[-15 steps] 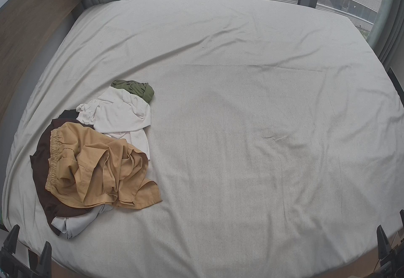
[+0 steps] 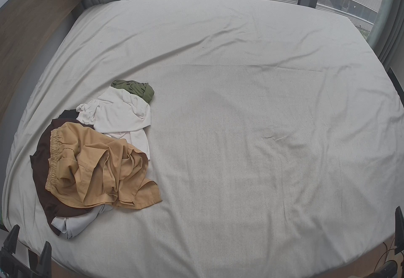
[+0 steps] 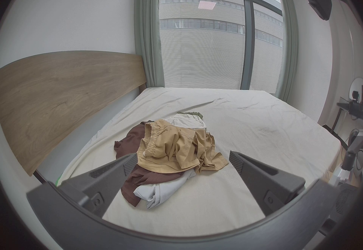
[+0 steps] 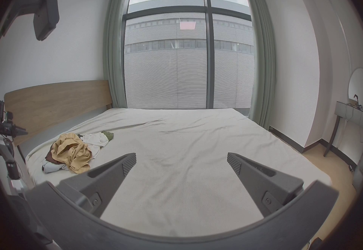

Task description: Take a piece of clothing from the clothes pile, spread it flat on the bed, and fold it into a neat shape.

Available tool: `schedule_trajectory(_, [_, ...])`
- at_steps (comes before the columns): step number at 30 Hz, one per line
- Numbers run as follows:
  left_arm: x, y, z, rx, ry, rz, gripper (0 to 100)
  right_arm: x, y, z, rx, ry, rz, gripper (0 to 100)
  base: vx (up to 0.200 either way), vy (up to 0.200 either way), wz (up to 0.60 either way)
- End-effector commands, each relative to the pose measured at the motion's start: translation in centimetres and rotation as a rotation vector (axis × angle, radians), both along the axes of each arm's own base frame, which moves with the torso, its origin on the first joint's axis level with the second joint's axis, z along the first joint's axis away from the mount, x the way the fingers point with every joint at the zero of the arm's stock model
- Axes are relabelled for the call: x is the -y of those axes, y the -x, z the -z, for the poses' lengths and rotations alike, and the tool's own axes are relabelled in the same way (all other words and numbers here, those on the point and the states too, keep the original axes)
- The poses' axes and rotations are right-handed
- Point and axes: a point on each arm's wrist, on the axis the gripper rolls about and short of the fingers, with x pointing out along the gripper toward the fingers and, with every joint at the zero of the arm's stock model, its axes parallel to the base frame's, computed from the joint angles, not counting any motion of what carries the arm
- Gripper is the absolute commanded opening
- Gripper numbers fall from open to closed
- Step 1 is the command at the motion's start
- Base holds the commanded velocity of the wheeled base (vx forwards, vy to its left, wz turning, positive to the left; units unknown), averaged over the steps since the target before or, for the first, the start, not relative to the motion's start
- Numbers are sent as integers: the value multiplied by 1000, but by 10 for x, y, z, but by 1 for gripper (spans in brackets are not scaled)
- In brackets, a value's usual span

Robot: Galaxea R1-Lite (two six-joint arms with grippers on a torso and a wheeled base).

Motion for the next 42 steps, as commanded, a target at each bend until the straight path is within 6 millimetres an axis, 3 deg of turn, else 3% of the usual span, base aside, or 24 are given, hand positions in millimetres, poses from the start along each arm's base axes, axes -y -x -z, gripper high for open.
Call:
schedule_trajectory(1, [0, 0, 5, -1, -3, 1, 100, -1, -27, -19, -141, -9, -80, 100, 0, 0, 0])
schedule_trajectory(5, [0, 0, 5, -1, -6, 3, 100, -5, -54, -32, -290, -190, -223, 100, 0, 0, 0])
schedule_trajectory(8, [0, 0, 5, -1, -6, 3, 100, -8, -67, -44, -317, -233, -250, 100, 0, 0, 0])
schedule_trajectory(10, [0, 0, 5, -1, -6, 3, 100, -13, -88, -59, -342, -270, -275, 100, 0, 0, 0])
schedule_trajectory(14, [0, 0, 5, -1, -4, 3, 100, -22, -120, -70, -378, -270, -307, 100, 0, 0, 0])
schedule_trajectory(20, [0, 0, 5, -1, -4, 3, 100, -43, -166, -73, -424, -302, -422, 100, 0, 0, 0])
schedule_trajectory(29, [0, 0, 5, -1, -6, 3, 100, -63, -219, -77, -457, -314, -471, 100, 0, 0, 0])
schedule_trajectory(42, [0, 0, 5, -1, -7, 4, 100, -98, -267, -83, -492, -331, -536, 100, 0, 0, 0])
